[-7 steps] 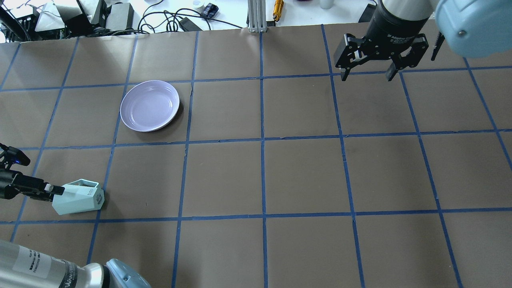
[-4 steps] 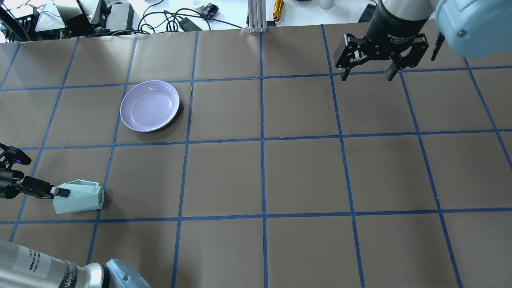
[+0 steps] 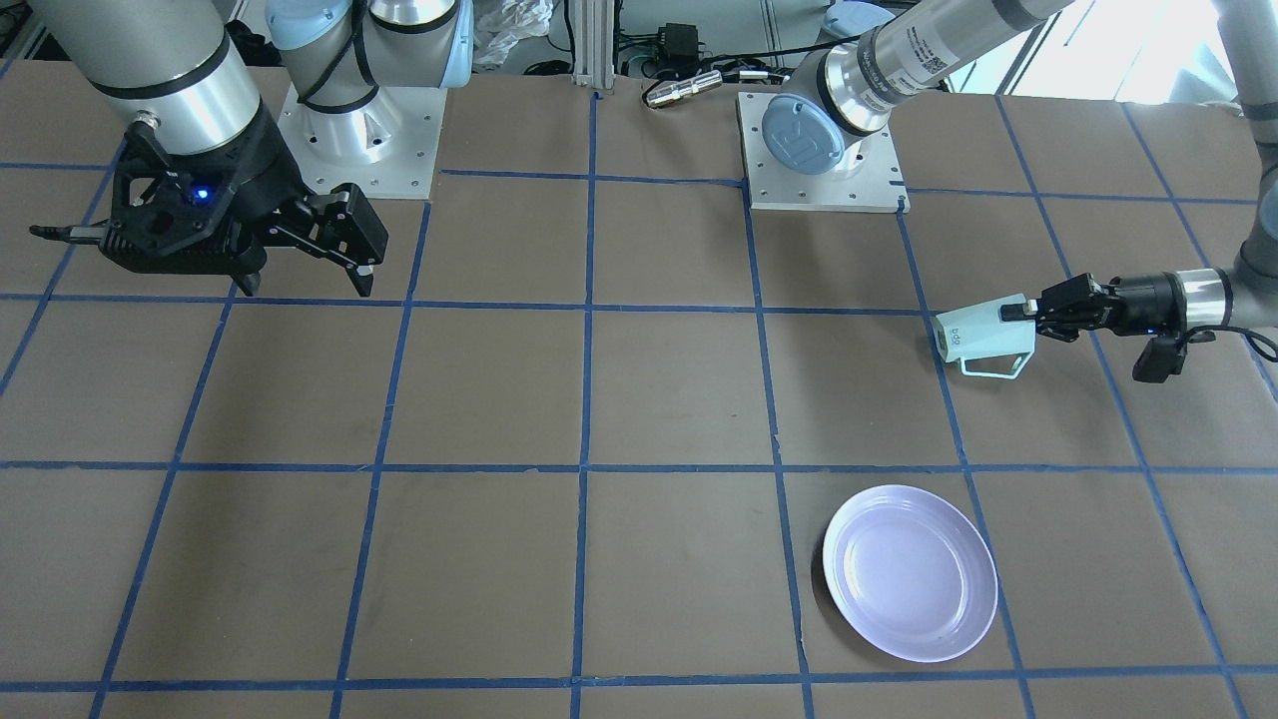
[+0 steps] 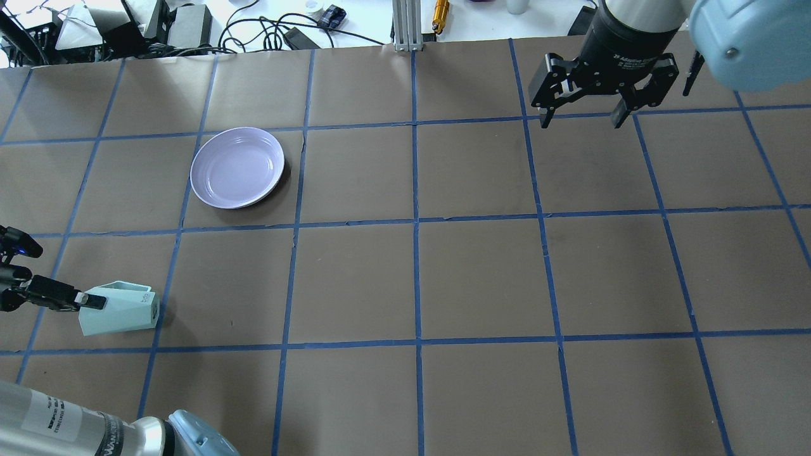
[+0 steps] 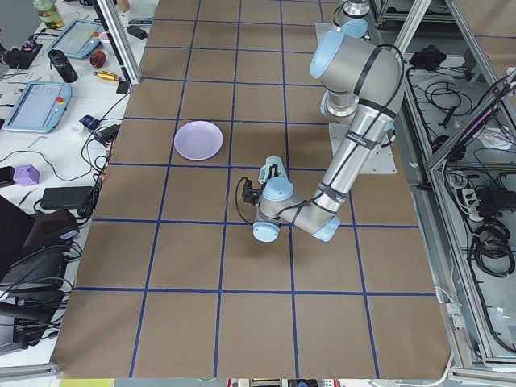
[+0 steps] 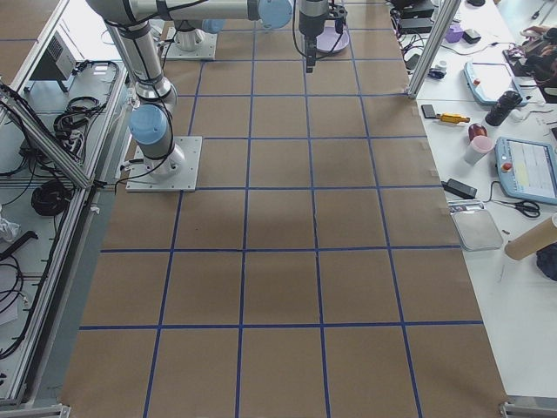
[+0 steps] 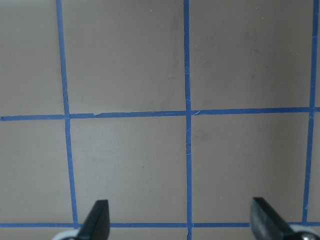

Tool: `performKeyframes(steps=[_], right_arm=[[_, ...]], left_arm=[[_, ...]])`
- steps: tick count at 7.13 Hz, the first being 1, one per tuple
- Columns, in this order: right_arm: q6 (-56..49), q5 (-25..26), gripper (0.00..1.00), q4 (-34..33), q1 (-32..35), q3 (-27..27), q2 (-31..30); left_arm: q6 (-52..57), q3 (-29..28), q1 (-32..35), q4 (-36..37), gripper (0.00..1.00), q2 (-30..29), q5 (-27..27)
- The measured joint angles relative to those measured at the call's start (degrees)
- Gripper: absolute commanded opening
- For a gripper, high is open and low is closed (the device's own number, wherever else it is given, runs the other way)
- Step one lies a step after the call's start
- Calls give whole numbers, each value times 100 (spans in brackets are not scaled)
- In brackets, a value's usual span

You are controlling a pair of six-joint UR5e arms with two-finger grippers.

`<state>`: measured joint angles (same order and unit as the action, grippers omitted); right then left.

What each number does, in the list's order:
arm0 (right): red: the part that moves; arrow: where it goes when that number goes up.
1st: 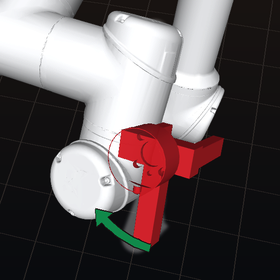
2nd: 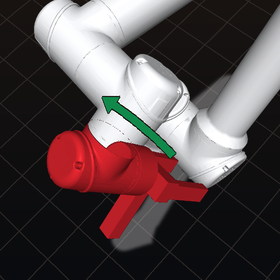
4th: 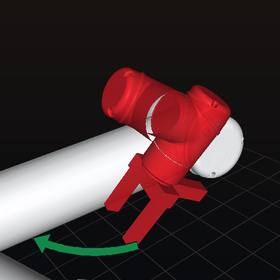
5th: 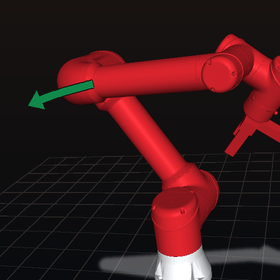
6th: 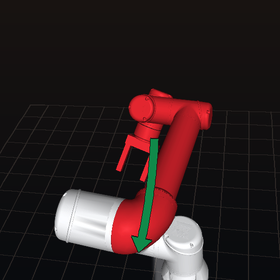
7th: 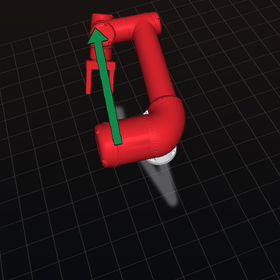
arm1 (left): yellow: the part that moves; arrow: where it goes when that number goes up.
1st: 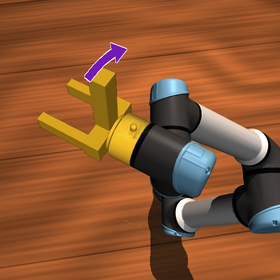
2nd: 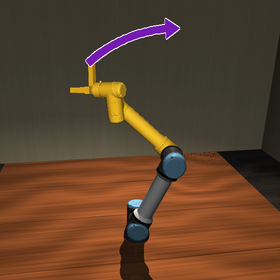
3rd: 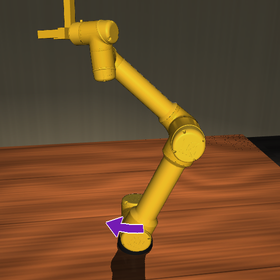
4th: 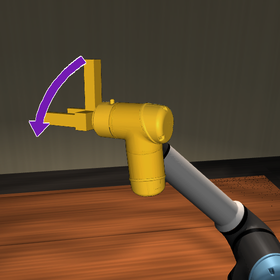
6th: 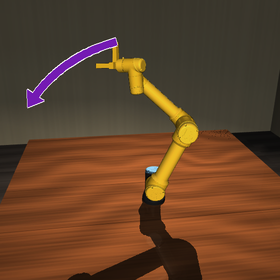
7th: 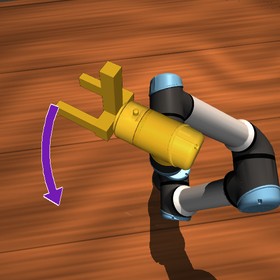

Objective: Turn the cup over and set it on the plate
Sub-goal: 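Lift the cup with the left gripper and carry it toward the plate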

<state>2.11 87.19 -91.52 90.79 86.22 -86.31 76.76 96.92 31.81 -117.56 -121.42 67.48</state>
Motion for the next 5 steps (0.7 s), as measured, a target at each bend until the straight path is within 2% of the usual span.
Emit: performKeyframes(steps=[2,5], right_arm=[[0,0,100,2,0,0,0],[2,0,100,2,0,0,0]], left_arm=[[-316,-65,119,-20,0,411,-47],[-1248,-242,736,-12,0,1389,1]])
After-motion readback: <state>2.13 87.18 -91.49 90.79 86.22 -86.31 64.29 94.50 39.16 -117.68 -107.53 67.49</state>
